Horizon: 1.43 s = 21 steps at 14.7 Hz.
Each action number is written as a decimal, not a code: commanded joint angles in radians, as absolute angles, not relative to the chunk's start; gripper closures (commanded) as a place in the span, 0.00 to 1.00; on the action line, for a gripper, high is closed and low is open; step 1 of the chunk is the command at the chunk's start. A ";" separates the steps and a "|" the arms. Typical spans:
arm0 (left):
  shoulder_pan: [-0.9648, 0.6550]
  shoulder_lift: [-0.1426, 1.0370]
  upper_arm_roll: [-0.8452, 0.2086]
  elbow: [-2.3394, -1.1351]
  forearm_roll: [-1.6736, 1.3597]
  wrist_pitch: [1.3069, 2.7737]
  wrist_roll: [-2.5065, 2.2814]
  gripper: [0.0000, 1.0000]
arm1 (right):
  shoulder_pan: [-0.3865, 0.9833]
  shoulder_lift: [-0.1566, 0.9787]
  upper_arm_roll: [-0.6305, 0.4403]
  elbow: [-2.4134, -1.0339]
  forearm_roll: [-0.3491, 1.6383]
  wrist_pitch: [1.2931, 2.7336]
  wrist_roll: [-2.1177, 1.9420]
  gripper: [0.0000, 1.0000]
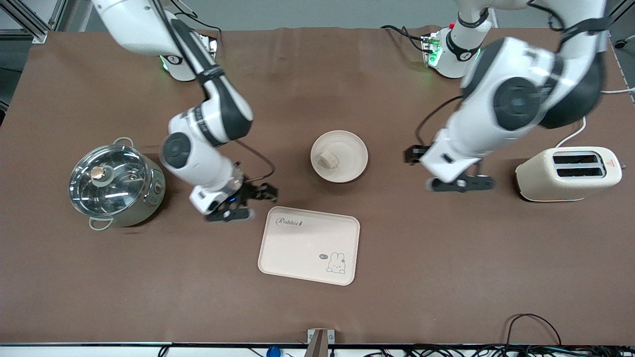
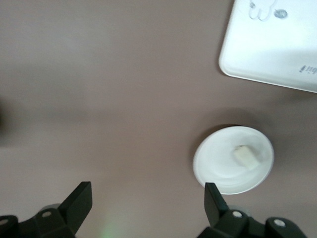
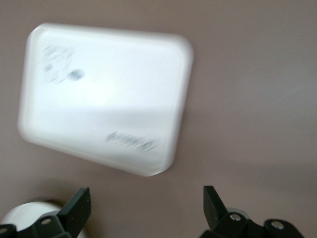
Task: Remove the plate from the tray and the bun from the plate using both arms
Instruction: 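Release the plate with the right gripper while the left gripper reaches the bun, then grasp the bun on the plate with the left gripper and lift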
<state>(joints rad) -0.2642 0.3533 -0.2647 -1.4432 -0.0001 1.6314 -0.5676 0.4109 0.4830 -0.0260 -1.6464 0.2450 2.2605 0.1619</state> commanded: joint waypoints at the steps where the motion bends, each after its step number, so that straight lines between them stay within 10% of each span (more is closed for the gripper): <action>1: -0.353 0.402 -0.259 -1.445 0.008 1.689 -0.736 0.00 | 0.303 0.419 -0.049 -1.632 0.167 2.157 -0.044 0.00; 11: -0.560 0.549 -0.258 -1.655 0.041 2.095 -1.323 0.00 | 0.032 -0.003 -0.057 -1.644 0.037 1.652 -0.064 0.00; 21: -0.565 0.695 -0.261 -1.660 0.043 2.235 -1.459 0.06 | -0.054 -0.261 0.031 -1.812 0.018 1.643 -0.075 0.00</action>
